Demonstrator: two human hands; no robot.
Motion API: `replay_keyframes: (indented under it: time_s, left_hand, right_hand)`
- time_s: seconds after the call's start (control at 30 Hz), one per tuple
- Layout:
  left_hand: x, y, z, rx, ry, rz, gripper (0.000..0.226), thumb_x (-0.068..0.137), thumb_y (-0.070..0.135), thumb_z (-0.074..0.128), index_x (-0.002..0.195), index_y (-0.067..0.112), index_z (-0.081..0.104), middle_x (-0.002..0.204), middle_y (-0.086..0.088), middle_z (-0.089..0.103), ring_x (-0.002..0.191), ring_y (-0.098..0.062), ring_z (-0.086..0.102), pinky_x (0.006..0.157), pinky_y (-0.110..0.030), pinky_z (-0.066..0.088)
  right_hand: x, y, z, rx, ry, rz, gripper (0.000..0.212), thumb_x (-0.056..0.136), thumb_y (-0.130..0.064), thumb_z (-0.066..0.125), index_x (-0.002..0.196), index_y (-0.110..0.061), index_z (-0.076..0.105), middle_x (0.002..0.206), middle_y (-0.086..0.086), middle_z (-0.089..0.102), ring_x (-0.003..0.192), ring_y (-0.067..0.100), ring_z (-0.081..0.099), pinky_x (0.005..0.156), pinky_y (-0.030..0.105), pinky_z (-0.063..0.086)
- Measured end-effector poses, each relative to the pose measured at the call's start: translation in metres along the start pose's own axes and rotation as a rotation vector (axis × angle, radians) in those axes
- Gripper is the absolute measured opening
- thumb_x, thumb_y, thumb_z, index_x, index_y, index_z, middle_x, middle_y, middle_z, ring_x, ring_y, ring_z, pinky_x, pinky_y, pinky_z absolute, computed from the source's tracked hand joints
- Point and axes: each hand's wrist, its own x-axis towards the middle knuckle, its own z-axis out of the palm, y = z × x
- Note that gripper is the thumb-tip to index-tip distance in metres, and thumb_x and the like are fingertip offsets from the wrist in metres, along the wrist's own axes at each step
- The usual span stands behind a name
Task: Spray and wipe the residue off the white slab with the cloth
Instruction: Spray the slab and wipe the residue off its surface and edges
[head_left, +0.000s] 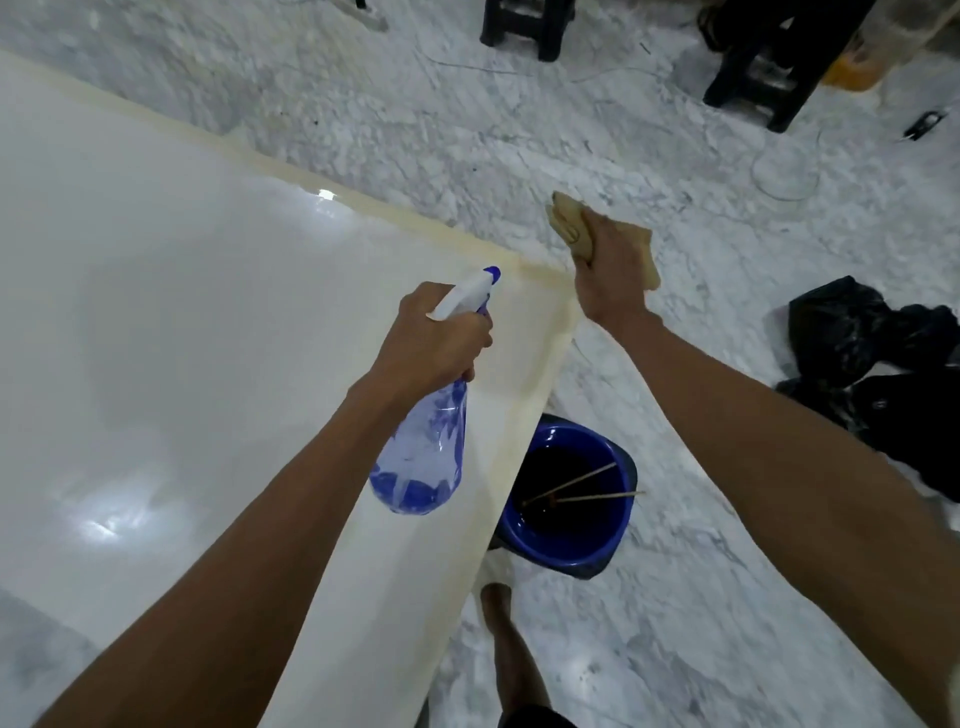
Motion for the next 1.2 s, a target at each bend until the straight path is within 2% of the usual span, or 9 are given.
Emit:
replay_keyframes:
  time_s: [0.13,0.2,0.3,0.43,0.6,0.73,0.87,1.0,1.2]
  left_hand:
    - [0.012,-0.006,0.007,0.01,0.034,-0.004,0.023,0.088,0.01,0.054,0.088,-0.011,0.063,0.083,-0.02,0.073,0.043,-0.017,0.056,0.057,-0.033,0.057]
    - [0.012,-0.014,0.007,0.016,0.044,-0.018,0.022,0.089,0.009,0.053,0.087,-0.011,0.063,0.086,-0.021,0.074,0.039,-0.014,0.053,0.056,-0.032,0.056]
    - [0.009,-0.027,0.005,0.019,0.049,-0.045,0.02,0.09,0.008,0.054,0.086,-0.008,0.066,0.085,-0.016,0.076,0.037,-0.012,0.054,0.059,-0.035,0.057]
    - [-0.001,-0.037,0.0,0.035,0.054,-0.075,0.017,0.088,0.003,0.052,0.086,-0.005,0.066,0.086,-0.016,0.076,0.037,-0.011,0.054,0.061,-0.037,0.058]
    - [-0.018,-0.049,-0.009,0.014,0.076,-0.094,0.017,0.086,0.006,0.053,0.086,-0.005,0.066,0.083,-0.011,0.075,0.037,-0.011,0.054,0.061,-0.036,0.057]
    - [-0.033,-0.059,-0.016,0.011,0.092,-0.083,0.015,0.088,0.008,0.054,0.081,0.002,0.066,0.085,-0.012,0.076,0.038,-0.01,0.055,0.058,-0.033,0.058]
    - [-0.058,-0.072,-0.023,-0.012,0.106,-0.087,0.021,0.082,0.01,0.055,0.091,-0.005,0.067,0.084,-0.011,0.076,0.037,-0.01,0.055,0.061,-0.037,0.059]
    - [-0.092,-0.088,-0.028,-0.019,0.104,-0.083,0.023,0.081,0.009,0.055,0.095,-0.004,0.068,0.085,-0.01,0.076,0.037,-0.007,0.055,0.062,-0.037,0.061]
    - [-0.164,-0.116,-0.039,-0.055,0.117,-0.058,0.04,0.068,0.021,0.052,0.095,-0.004,0.068,0.087,-0.014,0.076,0.037,-0.008,0.055,0.062,-0.036,0.06]
  right_hand:
    - [0.017,0.029,0.059,-0.4,-0.425,-0.087,0.069,0.099,-0.045,0.03,0.16,-0.015,0.012,0.166,0.017,0.01,0.153,0.035,0.009,0.124,0.052,0.004]
    - [0.004,0.042,0.079,-0.483,-0.423,-0.14,0.079,0.098,-0.056,0.027,0.16,-0.015,0.0,0.167,0.018,-0.002,0.153,0.039,-0.005,0.123,0.055,-0.006]
    - [-0.002,0.044,0.082,-0.511,-0.374,-0.161,0.091,0.083,-0.068,0.006,0.16,-0.02,0.0,0.166,0.02,-0.001,0.153,0.042,-0.004,0.122,0.058,-0.006]
    - [-0.008,0.042,0.083,-0.538,-0.335,-0.183,0.076,0.096,-0.058,0.022,0.16,-0.023,0.003,0.166,0.021,-0.001,0.152,0.044,-0.004,0.121,0.06,-0.003]
    - [-0.026,0.038,0.087,-0.542,-0.331,-0.17,0.071,0.102,-0.055,0.027,0.16,-0.025,-0.001,0.167,0.018,-0.007,0.152,0.04,-0.011,0.122,0.057,-0.008]
    - [-0.056,0.03,0.093,-0.539,-0.321,-0.194,0.082,0.09,-0.066,0.007,0.16,-0.024,0.005,0.167,0.019,0.0,0.153,0.042,-0.005,0.122,0.059,-0.004]
    - [-0.092,0.018,0.1,-0.523,-0.326,-0.183,0.085,0.086,-0.066,0.002,0.16,-0.024,0.007,0.167,0.019,0.002,0.153,0.042,-0.003,0.121,0.06,-0.002]
    - [-0.143,0.005,0.114,-0.517,-0.303,-0.192,0.083,0.088,-0.064,0.004,0.16,-0.025,0.006,0.167,0.018,0.0,0.153,0.042,-0.004,0.122,0.059,-0.004]
    - [-0.224,-0.014,0.134,-0.54,-0.321,-0.161,0.07,0.102,-0.057,0.025,0.16,-0.028,-0.003,0.167,0.015,-0.008,0.153,0.038,-0.011,0.122,0.057,-0.007]
